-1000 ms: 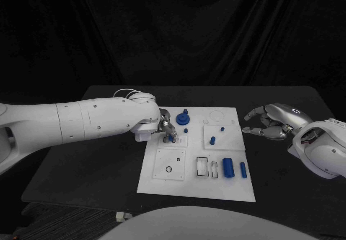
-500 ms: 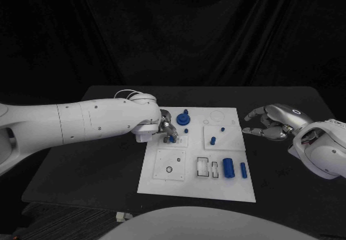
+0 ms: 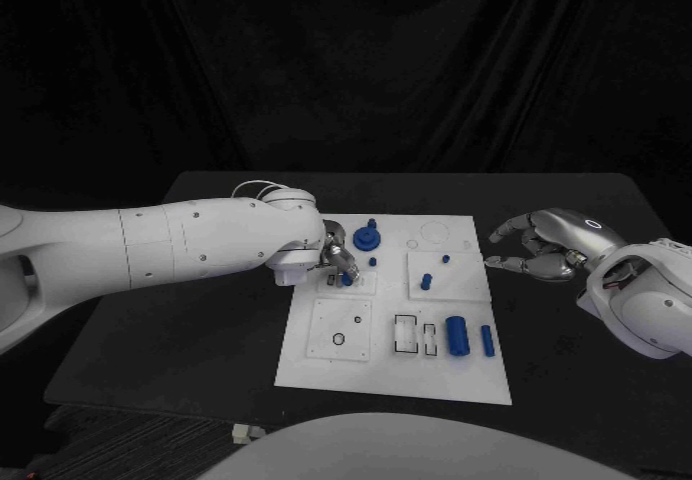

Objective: Assemble the parts on the task board

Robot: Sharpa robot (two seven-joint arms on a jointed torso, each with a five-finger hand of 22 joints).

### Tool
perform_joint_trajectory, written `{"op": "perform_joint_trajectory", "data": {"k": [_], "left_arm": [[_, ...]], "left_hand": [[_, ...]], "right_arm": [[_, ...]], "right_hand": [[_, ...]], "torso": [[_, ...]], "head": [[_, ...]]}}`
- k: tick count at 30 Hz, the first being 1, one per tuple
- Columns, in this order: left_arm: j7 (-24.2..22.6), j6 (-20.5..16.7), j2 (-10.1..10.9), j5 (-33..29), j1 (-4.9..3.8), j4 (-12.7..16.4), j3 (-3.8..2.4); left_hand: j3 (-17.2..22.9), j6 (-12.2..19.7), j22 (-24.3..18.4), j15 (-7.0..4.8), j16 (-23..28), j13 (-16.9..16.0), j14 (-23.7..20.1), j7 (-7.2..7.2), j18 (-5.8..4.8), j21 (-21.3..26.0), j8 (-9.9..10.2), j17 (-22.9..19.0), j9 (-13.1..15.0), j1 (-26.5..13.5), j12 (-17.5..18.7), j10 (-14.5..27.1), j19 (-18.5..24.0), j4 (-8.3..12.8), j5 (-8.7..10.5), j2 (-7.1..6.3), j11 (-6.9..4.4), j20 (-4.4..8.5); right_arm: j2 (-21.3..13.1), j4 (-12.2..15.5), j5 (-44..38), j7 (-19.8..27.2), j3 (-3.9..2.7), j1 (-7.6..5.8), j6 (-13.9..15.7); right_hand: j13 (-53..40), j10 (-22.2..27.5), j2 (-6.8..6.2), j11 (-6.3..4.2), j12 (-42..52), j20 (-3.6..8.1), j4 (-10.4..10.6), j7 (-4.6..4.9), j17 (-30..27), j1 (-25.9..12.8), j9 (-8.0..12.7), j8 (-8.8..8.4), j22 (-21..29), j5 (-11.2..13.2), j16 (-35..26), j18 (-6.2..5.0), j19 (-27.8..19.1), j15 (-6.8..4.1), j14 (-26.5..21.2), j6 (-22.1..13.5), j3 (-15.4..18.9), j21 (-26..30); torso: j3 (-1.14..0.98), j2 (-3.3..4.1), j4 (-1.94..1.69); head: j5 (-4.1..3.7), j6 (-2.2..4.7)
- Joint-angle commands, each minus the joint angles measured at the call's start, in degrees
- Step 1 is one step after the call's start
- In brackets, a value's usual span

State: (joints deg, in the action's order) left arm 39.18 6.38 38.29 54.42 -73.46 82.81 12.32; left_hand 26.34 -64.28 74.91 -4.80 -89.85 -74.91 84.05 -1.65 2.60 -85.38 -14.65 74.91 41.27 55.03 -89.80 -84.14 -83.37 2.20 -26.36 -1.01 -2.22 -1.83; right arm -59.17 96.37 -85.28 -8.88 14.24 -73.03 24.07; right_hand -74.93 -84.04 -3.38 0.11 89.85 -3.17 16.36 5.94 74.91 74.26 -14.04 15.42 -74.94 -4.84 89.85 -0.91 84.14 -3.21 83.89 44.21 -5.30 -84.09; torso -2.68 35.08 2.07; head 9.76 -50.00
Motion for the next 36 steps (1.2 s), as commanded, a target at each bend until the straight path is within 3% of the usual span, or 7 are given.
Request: {"op": "perform_joint_trajectory", "data": {"k": [1, 13, 16, 18, 23, 28, 36], "left_arm": [[-1.1, -0.1, -0.1, -0.3, 0.14, 0.0, 0.02], [-1.1, 0.4, -0.4, -0.3, 0.15, -0.3, 0.02], [-1.2, 0.6, -0.4, -0.3, 0.16, -0.3, 0.02], [-1.2, 0.7, -0.4, -0.3, 0.17, -0.4, 0.02], [-1.0, 1.1, -0.4, -0.3, 0.19, -0.4, 0.02], [-0.7, 1.7, -0.4, -0.3, 0.21, -0.5, 0.02], [-0.7, 1.9, -0.2, -0.3, 0.23, -0.7, 0.02]], "left_hand": [[0.3, -0.2, 9.2, -0.12, -0.2, -15.1, 5.9, 0.37, -0.45, 0.4, 0.1, 15.1, 0.2, -0.2, -0.2, -5.9, 0.0, -0.1, 0.03, 0.60, -0.36, 0.24], [0.4, -0.1, 9.1, -0.09, -0.2, -15.1, 5.9, 0.32, -0.43, 0.5, 0.2, 15.1, 0.2, -0.3, -0.2, -5.9, 0.1, -0.2, 0.21, 0.67, -0.33, 0.22], [0.1, 0.3, 9.2, 0.11, -0.2, -15.1, 5.9, 0.11, -0.42, 0.6, 1.1, 15.1, 0.4, -0.8, -0.2, -5.9, 0.1, -0.6, 4.82, 0.71, -0.13, 0.04], [-1.4, 0.2, 9.1, 0.31, -0.2, -15.1, 5.9, -0.09, -0.41, 0.7, 2.0, 15.1, 0.1, -2.1, -0.2, -5.9, 0.1, -2.2, 12.49, 0.81, 0.07, -0.19], [-6.7, -0.2, 9.2, 0.71, -0.2, -15.1, 5.9, -0.60, -0.36, 1.0, 3.6, 15.1, -0.4, -5.0, -0.2, -5.9, 0.2, -6.0, 19.88, 0.03, 0.53, -0.54], [-10.7, -0.5, 9.2, 0.89, -0.2, -15.1, 5.9, -0.78, -0.30, 1.3, 4.7, 15.1, -0.5, -6.7, -0.2, -5.9, 0.4, -8.8, 22.93, -0.37, 0.72, -0.72], [-14.0, -0.8, 9.0, 1.03, -0.2, -15.1, 5.9, -0.86, -0.19, 1.6, 5.1, 15.1, -0.3, -8.4, -0.2, -5.9, 0.7, -11.1, 23.17, -0.72, 0.85, -0.88]], "right_arm": [[-0.1, 0.0, -0.1, -1.1, -0.03, 0.15, -0.6], [-0.1, 0.1, -0.1, -1.3, -0.03, 0.15, -1.1], [-0.1, 0.1, -0.1, -1.4, -0.03, 0.15, -1.2], [-0.1, 0.1, -0.1, -1.4, -0.03, 0.15, -1.3], [-0.1, 0.1, -0.1, -1.4, -0.03, 0.16, -1.4], [-0.1, 0.0, -0.1, -1.5, -0.03, 0.17, -1.5], [-0.1, 0.0, -0.1, -1.5, -0.03, 0.23, -1.6]], "right_hand": [[-15.1, -6.0, 0.45, 0.44, 0.2, -0.26, -0.2, -0.02, 15.1, 0.2, 0.1, 0.33, -12.9, -0.2, 0.2, -0.71, 2.5, 0.31, 6.1, 0.5, 0.2, 0.3], [-15.1, -6.0, 0.50, 0.45, 0.2, -0.28, -0.2, -0.01, 15.1, 0.2, 0.2, 0.32, -12.9, -0.2, 0.2, -0.72, 2.4, 0.32, 6.1, 0.6, 0.4, 0.3], [-15.1, -6.0, 0.50, 0.45, 0.2, -0.28, -0.2, -0.01, 15.1, 0.2, 0.2, 0.32, -12.9, -0.2, 0.2, -0.72, 2.4, 0.32, 6.1, 0.6, 0.4, 0.3], [-15.1, -6.0, 0.50, 0.45, 0.2, -0.28, -0.2, -0.01, 15.1, 0.2, 0.2, 0.32, -12.9, -0.2, 0.2, -0.72, 2.4, 0.32, 6.1, 0.6, 0.4, 0.3], [-15.1, -6.0, 0.50, 0.45, 0.2, -0.28, -0.2, -0.01, 15.1, 0.2, 0.2, 0.32, -12.9, -0.2, 0.2, -0.72, 2.4, 0.32, 6.1, 0.6, 0.4, 0.3], [-15.1, -6.0, 0.50, 0.45, 0.2, -0.29, -0.2, -0.01, 15.1, 0.2, 0.2, 0.32, -12.9, -0.2, 0.2, -0.72, 2.5, 0.32, 6.1, 0.6, 0.4, 0.3], [-15.1, -6.0, 0.50, 0.45, 0.2, -0.29, -0.2, -0.01, 15.1, 0.2, 0.2, 0.32, -12.9, -0.2, 0.2, -0.72, 2.5, 0.32, 6.1, 0.6, 0.4, 0.3]], "torso": [[0.02, 0.04, 0.01], [0.02, 0.02, 0.02], [0.02, 0.04, 0.00], [0.02, 0.02, 0.00], [0.04, 0.03, 0.00], [0.03, 0.00, -0.01], [0.03, 0.03, -0.02]], "head": [[-0.02, 0.00], [0.05, 0.00], [0.05, 0.00], [0.03, 0.00], [0.03, 0.00], [0.02, 0.00], [0.03, 0.00]]}}
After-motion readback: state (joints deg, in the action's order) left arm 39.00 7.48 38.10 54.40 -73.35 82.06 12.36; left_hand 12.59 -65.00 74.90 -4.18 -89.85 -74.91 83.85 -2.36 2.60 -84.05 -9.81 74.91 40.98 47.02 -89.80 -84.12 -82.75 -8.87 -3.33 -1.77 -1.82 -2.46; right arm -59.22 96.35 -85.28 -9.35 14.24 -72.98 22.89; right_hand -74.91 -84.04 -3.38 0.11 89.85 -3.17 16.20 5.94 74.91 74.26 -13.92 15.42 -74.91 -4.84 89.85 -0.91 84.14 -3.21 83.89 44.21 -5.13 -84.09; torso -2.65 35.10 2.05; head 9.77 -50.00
